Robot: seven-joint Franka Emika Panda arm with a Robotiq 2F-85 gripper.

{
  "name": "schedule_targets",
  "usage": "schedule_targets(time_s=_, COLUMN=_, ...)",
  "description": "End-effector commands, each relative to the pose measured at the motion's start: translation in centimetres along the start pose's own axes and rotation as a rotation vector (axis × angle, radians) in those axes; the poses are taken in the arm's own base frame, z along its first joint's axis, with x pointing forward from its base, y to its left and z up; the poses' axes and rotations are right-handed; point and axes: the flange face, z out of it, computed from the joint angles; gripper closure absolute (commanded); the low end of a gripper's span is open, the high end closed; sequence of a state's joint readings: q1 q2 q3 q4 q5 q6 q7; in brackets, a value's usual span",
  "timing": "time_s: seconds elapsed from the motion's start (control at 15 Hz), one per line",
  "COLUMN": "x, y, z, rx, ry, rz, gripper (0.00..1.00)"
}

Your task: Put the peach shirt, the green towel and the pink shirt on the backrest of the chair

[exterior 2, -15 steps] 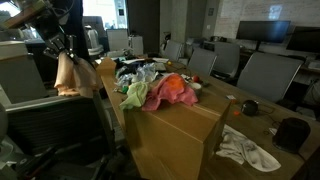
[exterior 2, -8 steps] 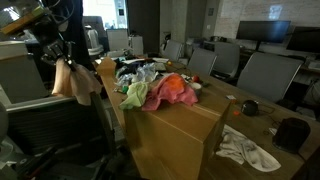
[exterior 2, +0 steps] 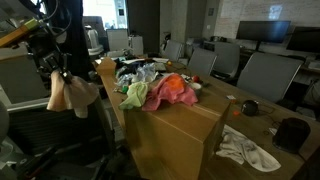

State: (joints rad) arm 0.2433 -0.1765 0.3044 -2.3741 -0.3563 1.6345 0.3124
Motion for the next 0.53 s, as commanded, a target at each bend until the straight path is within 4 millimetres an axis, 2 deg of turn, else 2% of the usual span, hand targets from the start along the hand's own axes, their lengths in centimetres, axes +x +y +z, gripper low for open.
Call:
schedule_targets(time_s=0.0, x=-0.99, y=-0.15, z=0.88, rx=0.083, ry=-0.029, rz=0.032, gripper=0.97)
schedule_targets(time_s=0.47, x=-0.60, y=-0.63, z=1.17, rx=0.213, ry=-0.094, rz=0.039, gripper=0.97)
